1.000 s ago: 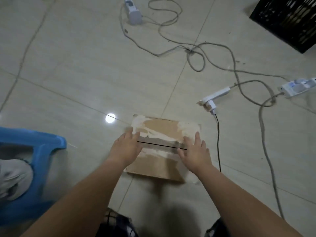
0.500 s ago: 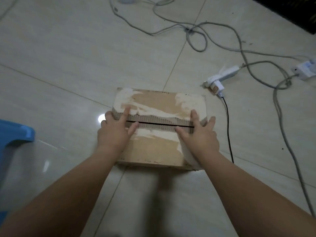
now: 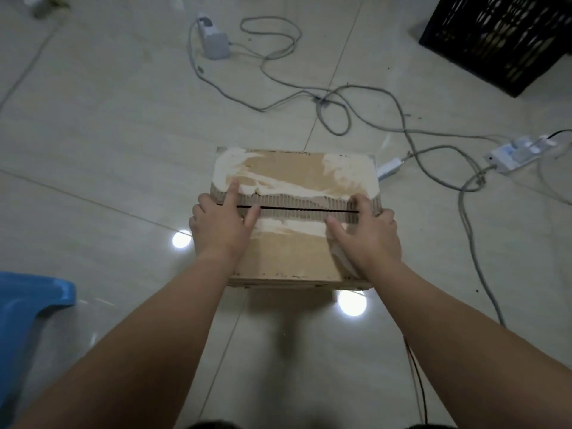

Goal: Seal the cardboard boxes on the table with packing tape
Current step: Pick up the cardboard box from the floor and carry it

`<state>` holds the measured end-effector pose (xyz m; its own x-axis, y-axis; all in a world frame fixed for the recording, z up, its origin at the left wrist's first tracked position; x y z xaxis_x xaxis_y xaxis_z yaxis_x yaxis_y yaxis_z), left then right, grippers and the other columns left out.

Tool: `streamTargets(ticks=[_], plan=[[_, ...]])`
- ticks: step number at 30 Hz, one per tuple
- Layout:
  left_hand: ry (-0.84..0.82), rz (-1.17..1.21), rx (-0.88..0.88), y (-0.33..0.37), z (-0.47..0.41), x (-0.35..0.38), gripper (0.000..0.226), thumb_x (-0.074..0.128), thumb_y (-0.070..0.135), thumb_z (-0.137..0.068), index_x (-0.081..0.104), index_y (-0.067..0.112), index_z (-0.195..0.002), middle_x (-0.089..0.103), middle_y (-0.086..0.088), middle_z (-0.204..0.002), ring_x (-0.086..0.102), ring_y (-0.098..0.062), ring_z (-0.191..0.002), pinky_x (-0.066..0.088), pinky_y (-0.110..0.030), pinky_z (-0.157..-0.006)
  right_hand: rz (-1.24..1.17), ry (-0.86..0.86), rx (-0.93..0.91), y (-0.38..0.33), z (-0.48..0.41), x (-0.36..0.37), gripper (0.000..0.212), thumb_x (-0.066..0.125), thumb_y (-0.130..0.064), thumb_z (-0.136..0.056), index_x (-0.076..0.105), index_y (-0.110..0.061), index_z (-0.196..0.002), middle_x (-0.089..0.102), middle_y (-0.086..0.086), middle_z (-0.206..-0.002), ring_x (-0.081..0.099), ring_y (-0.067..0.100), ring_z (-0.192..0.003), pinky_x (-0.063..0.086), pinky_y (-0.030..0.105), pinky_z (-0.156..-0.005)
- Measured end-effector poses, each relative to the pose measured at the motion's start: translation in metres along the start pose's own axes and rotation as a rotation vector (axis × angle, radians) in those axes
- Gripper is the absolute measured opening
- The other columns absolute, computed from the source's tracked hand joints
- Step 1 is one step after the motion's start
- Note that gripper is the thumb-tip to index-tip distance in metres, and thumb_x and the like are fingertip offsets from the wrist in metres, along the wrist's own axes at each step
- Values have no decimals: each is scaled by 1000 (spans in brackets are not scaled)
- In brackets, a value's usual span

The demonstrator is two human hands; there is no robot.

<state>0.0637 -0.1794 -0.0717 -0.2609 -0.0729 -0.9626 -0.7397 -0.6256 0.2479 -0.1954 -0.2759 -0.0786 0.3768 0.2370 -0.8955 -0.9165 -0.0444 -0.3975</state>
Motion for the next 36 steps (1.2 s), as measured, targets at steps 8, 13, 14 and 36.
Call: streamTargets(ticks=[8,13,14,36], plan=[[56,75,5,68,2,-188,63,37,59,-92,30,22,-143,34,-24,-132,36,-41,-119,29,-47,-101,61,75,-10,-79,13,-192,68,43,-68,-86,29,-35,-144,34,21,-134,38,37,-122,38,42,-97],[40,163,-68,92,33,-292,68,40,60,-91,24,23,-146,32,-24,-134,34,-40,-120,26,-47,-103,101,135,-44,-129,52,-303,65,41,-67,-88,29,-39,-145,35,21,-131,39,35,-119,35,39,-98],[22,166,-86,95,43,-309,69,40,60,-90,24,23,-147,31,-24,-135,34,-40,-120,26,-47,-103,115,132,-40,-135,62,-321,65,41,-68,-88,28,-39,-145,34,23,-133,37,35,-122,34,40,-100],[152,304,46,247,34,-649,73,57,58,-83,36,19,-141,36,-19,-135,36,-38,-124,29,-43,-105,-57,77,-152,-229,59,-649,73,47,-66,-86,21,-40,-149,29,20,-139,28,35,-132,30,42,-107]])
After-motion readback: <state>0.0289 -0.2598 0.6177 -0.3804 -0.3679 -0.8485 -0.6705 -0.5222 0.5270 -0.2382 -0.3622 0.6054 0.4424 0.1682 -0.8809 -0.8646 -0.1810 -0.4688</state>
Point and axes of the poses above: each hand's wrist, its own z-axis away from the middle knuckle, its own x-axis out of the palm, y = z × x, the point moved 10 cm from there along -z, towards the middle knuckle
